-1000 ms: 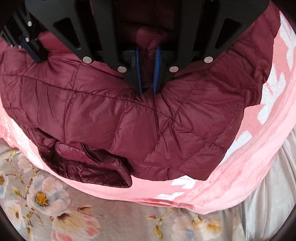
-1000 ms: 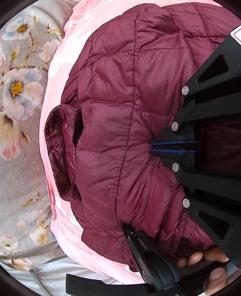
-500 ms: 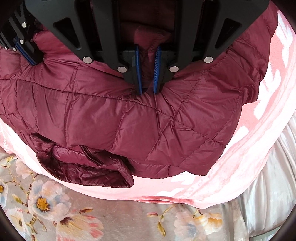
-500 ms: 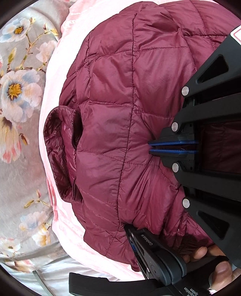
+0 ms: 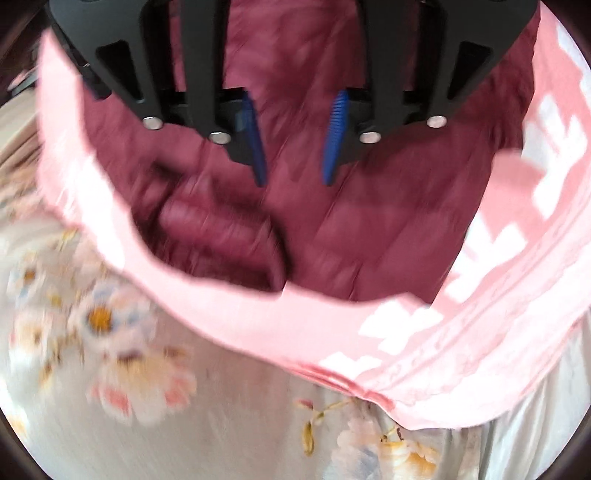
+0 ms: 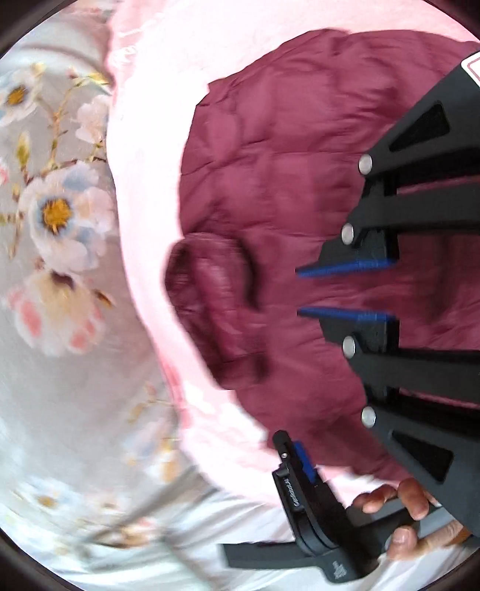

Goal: Fold large clothes

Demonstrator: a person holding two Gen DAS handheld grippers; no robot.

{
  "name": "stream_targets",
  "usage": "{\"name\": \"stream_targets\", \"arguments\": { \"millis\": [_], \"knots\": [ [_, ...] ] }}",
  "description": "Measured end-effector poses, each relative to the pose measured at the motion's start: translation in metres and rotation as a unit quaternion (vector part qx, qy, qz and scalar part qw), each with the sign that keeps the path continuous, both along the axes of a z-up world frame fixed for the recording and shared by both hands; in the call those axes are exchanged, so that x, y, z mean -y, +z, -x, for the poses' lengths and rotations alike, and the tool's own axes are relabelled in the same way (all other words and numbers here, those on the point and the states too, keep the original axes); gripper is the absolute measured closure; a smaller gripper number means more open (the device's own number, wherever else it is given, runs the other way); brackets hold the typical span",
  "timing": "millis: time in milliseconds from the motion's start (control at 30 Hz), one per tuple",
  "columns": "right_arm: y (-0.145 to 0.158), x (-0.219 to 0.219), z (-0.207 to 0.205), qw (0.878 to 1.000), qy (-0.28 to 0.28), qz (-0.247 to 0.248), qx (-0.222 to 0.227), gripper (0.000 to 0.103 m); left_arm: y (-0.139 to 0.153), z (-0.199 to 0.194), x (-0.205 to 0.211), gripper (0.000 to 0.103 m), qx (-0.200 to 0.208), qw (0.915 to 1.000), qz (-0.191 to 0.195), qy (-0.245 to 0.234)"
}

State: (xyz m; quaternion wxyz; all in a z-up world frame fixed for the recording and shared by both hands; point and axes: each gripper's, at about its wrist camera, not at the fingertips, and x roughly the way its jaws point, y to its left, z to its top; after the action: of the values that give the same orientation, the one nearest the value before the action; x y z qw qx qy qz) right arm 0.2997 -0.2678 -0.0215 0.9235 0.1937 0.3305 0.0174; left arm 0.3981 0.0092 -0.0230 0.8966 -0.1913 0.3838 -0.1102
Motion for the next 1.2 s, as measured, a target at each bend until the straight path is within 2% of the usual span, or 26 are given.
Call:
{"name": "stream_targets", "arguments": {
  "millis": [100, 167, 267, 367, 400, 433, 467, 533, 600, 633, 733, 900, 1200],
  "knots": [
    [-0.008, 0.028, -0.032, 0.997, -0.023, -0.076, -0.006, 0.070, 0.001, -0.036, -0.003, 0.064, -0.028, 0.9988, 0.037, 0.016],
    [-0.021, 0.041, -0.050, 0.991, -0.033, -0.132, -0.019, 0.070, -0.011, -0.060, -0.001, 0.060, -0.064, 0.9946, 0.081, 0.010],
    [-0.044, 0.056, -0.076, 0.976, -0.047, -0.209, -0.037, 0.070, -0.031, -0.084, 0.009, 0.058, -0.107, 0.9873, 0.118, 0.003],
    [-0.053, 0.056, -0.091, 0.971, -0.048, -0.228, -0.042, 0.071, -0.056, -0.095, 0.014, 0.059, -0.146, 0.9772, 0.155, 0.001],
    [-0.055, 0.055, -0.096, 0.972, -0.046, -0.226, -0.043, 0.077, -0.065, -0.097, 0.014, 0.067, -0.158, 0.9730, 0.168, 0.003],
    [-0.054, 0.053, -0.098, 0.975, -0.043, -0.214, -0.045, 0.089, -0.069, -0.096, 0.014, 0.089, -0.163, 0.9722, 0.168, 0.002],
    [-0.052, 0.050, -0.099, 0.980, -0.040, -0.191, -0.048, 0.091, -0.070, -0.096, 0.016, 0.092, -0.162, 0.9735, 0.161, -0.006],
    [-0.041, 0.041, -0.096, 0.993, -0.027, -0.106, -0.047, 0.092, -0.065, -0.089, 0.020, 0.094, -0.139, 0.9837, 0.112, -0.023],
    [-0.035, 0.030, -0.088, 0.999, -0.017, -0.019, -0.043, 0.093, -0.058, -0.081, 0.027, 0.094, -0.108, 0.9917, 0.057, -0.040],
    [-0.034, 0.023, -0.087, 0.999, -0.011, 0.021, -0.045, 0.093, -0.058, -0.077, 0.032, 0.094, -0.096, 0.9937, 0.032, -0.049],
    [-0.046, 0.012, -0.086, 0.994, -0.005, 0.087, -0.059, 0.093, -0.065, -0.070, 0.044, 0.094, -0.068, 0.9960, -0.019, -0.055],
    [-0.061, 0.008, -0.083, 0.991, -0.005, 0.123, -0.059, 0.094, -0.077, -0.061, 0.056, 0.093, -0.020, 0.9955, -0.072, -0.059],
    [-0.064, 0.005, -0.086, 0.989, -0.006, 0.134, -0.064, 0.094, -0.079, -0.054, 0.063, 0.092, 0.014, 0.9921, -0.113, -0.052]
  ]
}}
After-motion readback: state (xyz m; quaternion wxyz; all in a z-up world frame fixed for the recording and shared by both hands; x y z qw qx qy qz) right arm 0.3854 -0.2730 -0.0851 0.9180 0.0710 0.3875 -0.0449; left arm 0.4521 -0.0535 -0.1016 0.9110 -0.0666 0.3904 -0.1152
